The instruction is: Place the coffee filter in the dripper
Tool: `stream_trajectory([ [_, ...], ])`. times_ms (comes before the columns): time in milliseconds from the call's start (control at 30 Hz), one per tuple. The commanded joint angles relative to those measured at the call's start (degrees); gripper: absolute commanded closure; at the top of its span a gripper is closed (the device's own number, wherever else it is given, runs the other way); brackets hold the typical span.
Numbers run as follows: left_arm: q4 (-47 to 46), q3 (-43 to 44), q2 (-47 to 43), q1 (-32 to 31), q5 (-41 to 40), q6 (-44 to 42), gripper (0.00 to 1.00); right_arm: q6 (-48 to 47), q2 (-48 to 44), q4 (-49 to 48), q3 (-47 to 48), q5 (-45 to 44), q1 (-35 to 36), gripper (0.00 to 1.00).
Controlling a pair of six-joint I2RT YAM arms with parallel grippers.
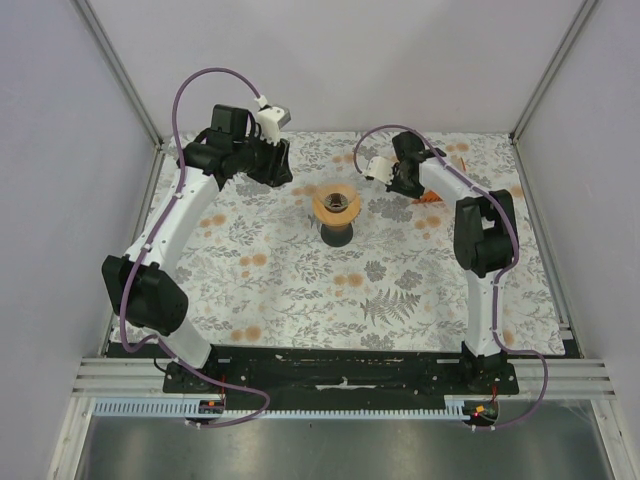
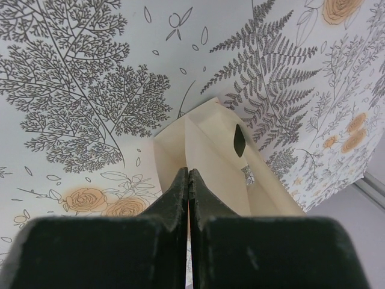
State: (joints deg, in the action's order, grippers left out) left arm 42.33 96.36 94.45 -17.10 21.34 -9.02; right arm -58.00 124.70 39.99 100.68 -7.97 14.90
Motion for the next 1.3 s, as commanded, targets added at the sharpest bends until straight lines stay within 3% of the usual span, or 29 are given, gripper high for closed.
stream_trajectory([
  [0, -0.9, 0.0, -1.6, 0.4, 1.8, -1.4, 0.47, -0.3, -1.0, -2.1, 0.9, -2.3, 0.6, 1.0],
  [500, 1.2, 0.3, -4.8, 1.1, 5.5, -3.7, 0.47, 6.6, -17.4, -1.7, -0.7, 4.4, 0.9, 1.0],
  [667, 4.7, 1.6, -5.6, 1.1, 8.8, -6.3, 0.45, 11.0, -24.3, -1.1, -0.5, 10.7, 0.9, 1.0],
  [900, 10.6, 5.4, -7.0, 1.0, 13.3, -10.8, 0.38, 21.4, -36.0, -3.0, 2.3, 21.0, 1.4, 1.0],
  [1100, 10.7, 6.4, -9.4, -0.6, 20.1, -10.8, 0.3, 26.8, -47.0, -9.9, -2.2, 28.0, 8.6, 1.0],
  [1267, 6.0, 5.1, -13.1, -5.7, 21.9, -9.4, 0.19, 36.4, -53.1, -19.6, -5.8, 39.3, 13.8, 1.0],
])
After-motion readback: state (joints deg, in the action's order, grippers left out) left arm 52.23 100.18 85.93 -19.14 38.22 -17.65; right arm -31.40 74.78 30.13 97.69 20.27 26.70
